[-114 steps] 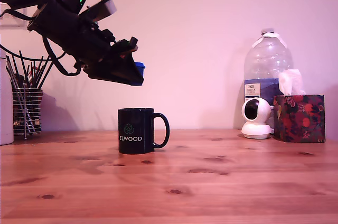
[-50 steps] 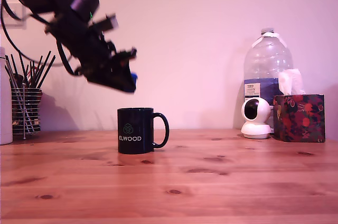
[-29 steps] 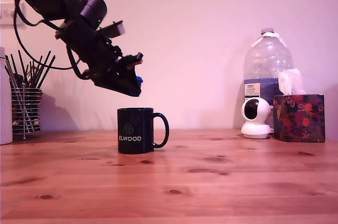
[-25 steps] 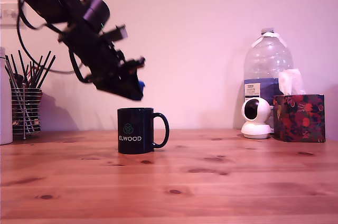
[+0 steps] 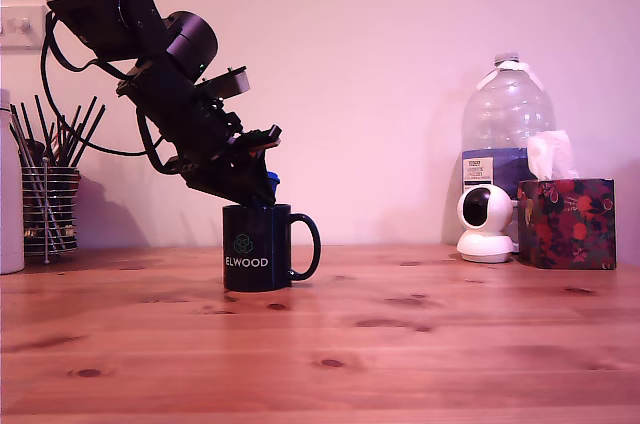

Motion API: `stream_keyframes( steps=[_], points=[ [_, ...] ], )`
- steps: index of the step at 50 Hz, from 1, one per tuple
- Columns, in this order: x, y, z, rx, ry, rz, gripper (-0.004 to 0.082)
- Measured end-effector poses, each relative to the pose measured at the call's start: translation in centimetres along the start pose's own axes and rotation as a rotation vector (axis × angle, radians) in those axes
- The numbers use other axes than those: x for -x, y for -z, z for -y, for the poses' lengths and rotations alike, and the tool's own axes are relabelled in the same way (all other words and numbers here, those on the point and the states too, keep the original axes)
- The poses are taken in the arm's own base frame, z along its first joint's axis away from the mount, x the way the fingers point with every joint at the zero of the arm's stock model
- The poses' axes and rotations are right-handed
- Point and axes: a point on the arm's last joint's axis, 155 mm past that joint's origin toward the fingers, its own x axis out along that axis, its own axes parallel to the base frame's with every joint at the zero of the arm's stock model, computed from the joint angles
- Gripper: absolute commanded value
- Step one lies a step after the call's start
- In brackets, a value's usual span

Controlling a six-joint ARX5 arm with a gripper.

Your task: Pick up the coffee capsules from the table one by one and drop them inside the nearest coffee cup

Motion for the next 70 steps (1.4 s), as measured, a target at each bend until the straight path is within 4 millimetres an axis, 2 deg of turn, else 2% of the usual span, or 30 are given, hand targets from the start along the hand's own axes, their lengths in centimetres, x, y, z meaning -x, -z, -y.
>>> stream_keyframes(
  steps=[27,30,35,38,61,65,68,70],
  points=[
    [0.03,0.51,-0.56,-0.007,-0.029,-0.021,0.021],
    [0.03,0.51,-0.61,-0.007,-0.032,-0.021,0.0279],
    [0.04,0.51,-0.67,-0.009,-0.033,-0.021,0.0518],
    [0.05,0.53,-0.74,-0.009,-0.035,-0.021,0.0565],
    [0.07,0.37,-0.71,-0.011,-0.033,-0.017,0.0556],
    [0.07,0.4,-0.71,-0.017,-0.033,-0.018,0.0499],
    [0.09,0.48,-0.7,-0.019,-0.033,-0.022,0.0383],
    [0.17,0.58,-0.73,-0.017,-0.033,-0.027,0.0265]
  ],
)
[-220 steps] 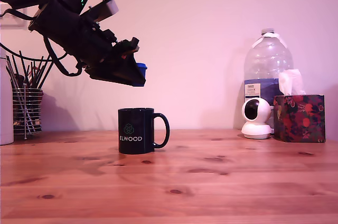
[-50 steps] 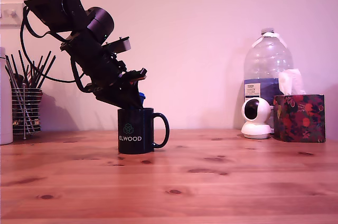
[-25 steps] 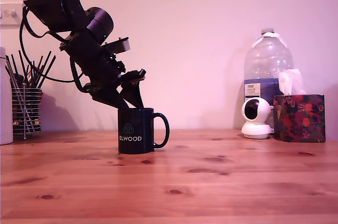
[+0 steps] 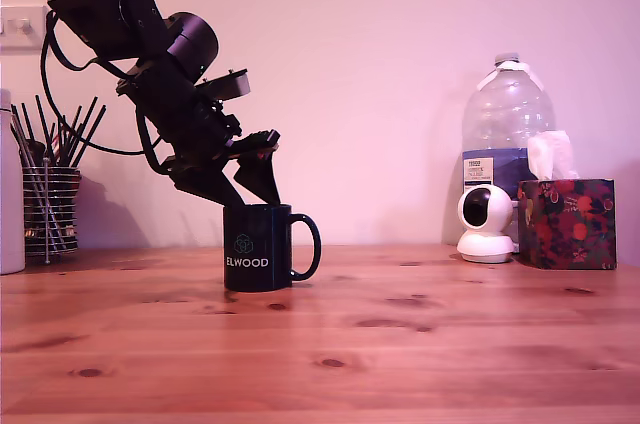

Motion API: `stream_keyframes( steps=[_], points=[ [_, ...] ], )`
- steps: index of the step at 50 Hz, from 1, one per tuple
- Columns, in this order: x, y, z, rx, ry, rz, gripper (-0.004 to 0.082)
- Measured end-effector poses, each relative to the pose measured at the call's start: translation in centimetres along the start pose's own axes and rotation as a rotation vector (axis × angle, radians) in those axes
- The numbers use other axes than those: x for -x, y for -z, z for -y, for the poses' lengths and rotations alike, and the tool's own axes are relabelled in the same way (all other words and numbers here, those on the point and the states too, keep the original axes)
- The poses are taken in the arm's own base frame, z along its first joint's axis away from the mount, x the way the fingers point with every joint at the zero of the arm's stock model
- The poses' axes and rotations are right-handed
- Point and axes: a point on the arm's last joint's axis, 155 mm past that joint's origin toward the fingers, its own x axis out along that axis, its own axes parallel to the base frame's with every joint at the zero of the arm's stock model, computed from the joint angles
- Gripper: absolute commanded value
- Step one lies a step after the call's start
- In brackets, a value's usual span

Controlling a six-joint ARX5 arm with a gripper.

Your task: Pick up the coffee capsules from the table one by one and drop them inside the nearest coffee cup

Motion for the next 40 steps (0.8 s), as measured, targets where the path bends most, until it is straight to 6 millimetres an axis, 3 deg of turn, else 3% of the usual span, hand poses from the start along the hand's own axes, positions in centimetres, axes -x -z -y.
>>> stream_keyframes(
  steps=[5,12,32,40],
  points=[
    [0.2,0.1,0.1,-0.008,0.0,-0.008,-0.0025],
    [1.6,-1.3,0.3,-0.026,-0.003,0.028,-0.0016],
    [9.3,-6.7,0.2,-0.047,-0.033,0.176,-0.0016],
    [12.3,-5.9,-0.9,-0.038,-0.066,0.223,-0.0016]
  ],
)
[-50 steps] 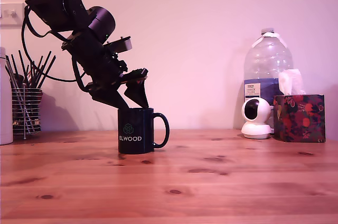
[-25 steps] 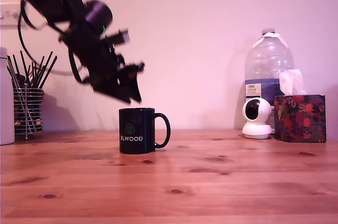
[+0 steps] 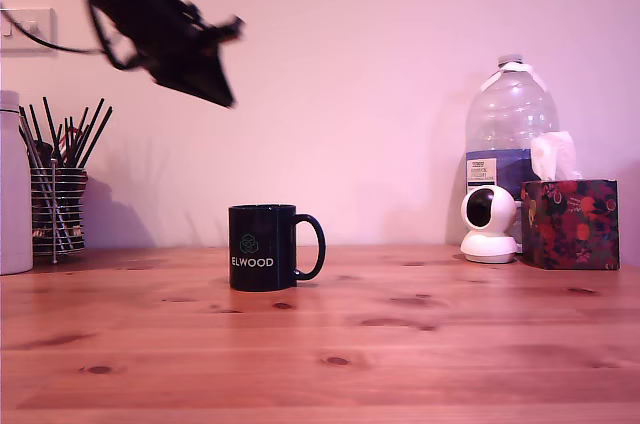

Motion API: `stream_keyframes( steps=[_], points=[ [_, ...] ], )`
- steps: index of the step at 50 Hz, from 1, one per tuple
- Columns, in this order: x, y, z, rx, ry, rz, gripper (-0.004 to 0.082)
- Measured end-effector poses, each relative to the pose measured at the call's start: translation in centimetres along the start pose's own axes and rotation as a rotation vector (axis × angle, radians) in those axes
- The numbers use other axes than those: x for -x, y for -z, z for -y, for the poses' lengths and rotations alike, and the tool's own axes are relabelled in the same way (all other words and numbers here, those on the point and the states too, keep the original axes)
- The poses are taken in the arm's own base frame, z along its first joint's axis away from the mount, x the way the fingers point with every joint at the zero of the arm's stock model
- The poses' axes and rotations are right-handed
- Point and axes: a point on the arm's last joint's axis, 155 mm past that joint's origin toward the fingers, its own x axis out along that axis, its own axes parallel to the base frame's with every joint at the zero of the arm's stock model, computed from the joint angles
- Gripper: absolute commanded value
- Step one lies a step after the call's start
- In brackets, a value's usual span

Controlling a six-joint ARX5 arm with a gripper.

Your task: Pick up the coffee capsules from the table one by one and drop them inside the nearest coffee cup

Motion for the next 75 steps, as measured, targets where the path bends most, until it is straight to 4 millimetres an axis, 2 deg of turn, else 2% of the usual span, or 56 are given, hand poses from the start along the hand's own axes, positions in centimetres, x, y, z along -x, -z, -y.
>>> stream_keyframes(
  steps=[5,15,23,29,40,46,56,70,75],
  points=[
    [1.8,1.0,-0.4,0.012,-0.018,0.018,-0.0016],
    [5.0,4.9,0.0,0.054,-0.04,0.014,-0.0016],
    [7.7,6.5,0.4,0.068,-0.056,0.036,-0.0016],
    [9.1,7.5,0.6,0.091,-0.077,0.063,-0.0016],
    [11.1,10.7,0.8,0.136,-0.117,0.056,-0.0016],
    [12.5,11.2,0.8,0.136,-0.147,0.085,-0.0016],
    [15.3,10.1,0.4,0.133,-0.191,0.175,-0.0016],
    [17.2,12.1,0.0,0.183,-0.225,0.21,-0.0016],
    [18.0,12.0,0.1,0.182,-0.231,0.229,-0.0016]
  ],
)
